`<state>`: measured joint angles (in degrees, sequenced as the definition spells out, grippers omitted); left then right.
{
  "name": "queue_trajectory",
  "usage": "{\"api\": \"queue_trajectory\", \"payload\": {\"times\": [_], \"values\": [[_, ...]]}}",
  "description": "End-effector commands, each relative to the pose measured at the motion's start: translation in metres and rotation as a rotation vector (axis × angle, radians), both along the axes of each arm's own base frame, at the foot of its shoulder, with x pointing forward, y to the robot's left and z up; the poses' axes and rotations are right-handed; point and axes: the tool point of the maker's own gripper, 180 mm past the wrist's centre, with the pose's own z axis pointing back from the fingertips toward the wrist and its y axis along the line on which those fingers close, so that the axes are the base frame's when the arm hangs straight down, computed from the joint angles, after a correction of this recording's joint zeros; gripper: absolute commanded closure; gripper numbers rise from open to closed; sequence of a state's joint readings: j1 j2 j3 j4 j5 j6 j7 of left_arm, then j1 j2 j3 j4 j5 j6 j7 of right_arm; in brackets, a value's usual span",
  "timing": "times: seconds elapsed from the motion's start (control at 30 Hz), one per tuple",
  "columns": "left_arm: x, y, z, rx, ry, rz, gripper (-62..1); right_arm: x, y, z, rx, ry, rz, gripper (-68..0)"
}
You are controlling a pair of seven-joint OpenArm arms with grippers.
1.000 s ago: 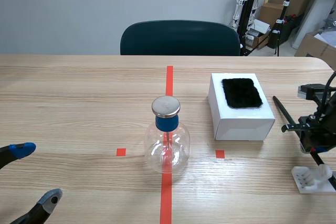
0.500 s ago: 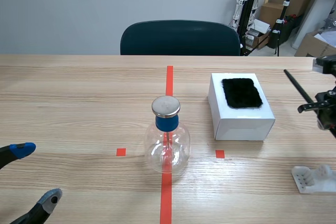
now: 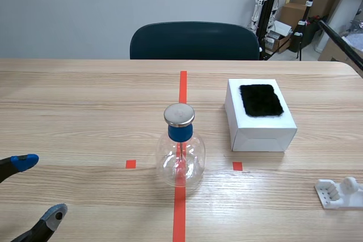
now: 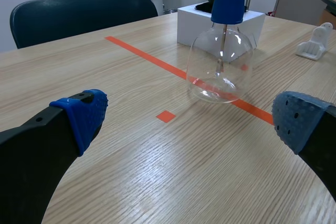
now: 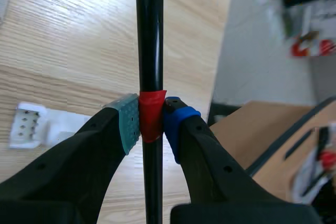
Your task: Do the electroscope experiment. pick up the black charging rod
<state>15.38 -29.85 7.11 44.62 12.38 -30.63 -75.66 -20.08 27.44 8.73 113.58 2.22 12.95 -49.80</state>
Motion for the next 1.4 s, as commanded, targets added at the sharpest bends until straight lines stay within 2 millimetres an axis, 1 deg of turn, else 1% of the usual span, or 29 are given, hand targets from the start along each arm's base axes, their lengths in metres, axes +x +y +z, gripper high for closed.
{"api": "queue_trajectory", "payload": {"times": [0.0, 0.13, 0.37, 0.4, 0.47, 0.57, 0.63, 0.8, 0.93, 1.03, 1.17, 1.37], "values": [[0.003, 0.001, 0.008, -0.016, -0.025, 0.000, -62.3, -0.004, 0.004, -0.001, -0.034, -0.022, 0.031, -0.2], [0.003, 0.001, 0.008, -0.016, -0.025, 0.000, -62.3, -0.015, 0.028, 0.018, -0.116, -0.154, 0.133, -0.2], [0.003, 0.001, 0.008, -0.016, -0.025, 0.000, -62.3, -0.027, 0.090, 0.053, -0.195, -0.358, 0.426, -0.2], [0.003, 0.001, 0.008, -0.016, -0.025, 0.000, -62.3, -0.028, 0.100, 0.057, -0.206, -0.383, 0.481, -0.2], [0.003, 0.001, 0.008, -0.016, -0.025, 0.000, -62.3, -0.029, 0.115, 0.059, -0.234, -0.409, 0.567, -0.2], [0.003, 0.001, 0.008, -0.016, -0.025, 0.000, -62.3, -0.028, 0.131, 0.065, -0.285, -0.448, 0.651, -0.2], [0.003, 0.001, 0.008, -0.016, -0.025, 0.000, -62.3, -0.026, 0.141, 0.072, -0.319, -0.494, 0.691, -0.2], [0.003, 0.001, 0.007, -0.016, -0.025, 0.000, -62.3, -0.020, 0.160, 0.089, -0.386, -0.588, 0.748, -0.2], [0.003, 0.001, 0.008, -0.016, -0.025, 0.000, -62.3, -0.018, 0.169, 0.102, -0.408, -0.660, 0.770, -0.2], [0.003, 0.001, 0.008, -0.016, -0.025, 0.000, -62.3, -0.021, 0.177, 0.108, -0.417, -0.704, 0.815, -0.2], [0.003, 0.001, 0.007, -0.016, -0.025, 0.000, -62.3, -0.031, 0.186, 0.111, -0.424, -0.752, 0.874, -0.2], [0.003, 0.001, 0.008, -0.016, -0.025, 0.000, -62.3, -0.043, 0.185, 0.112, -0.432, -0.781, 0.867, -0.2]]}}
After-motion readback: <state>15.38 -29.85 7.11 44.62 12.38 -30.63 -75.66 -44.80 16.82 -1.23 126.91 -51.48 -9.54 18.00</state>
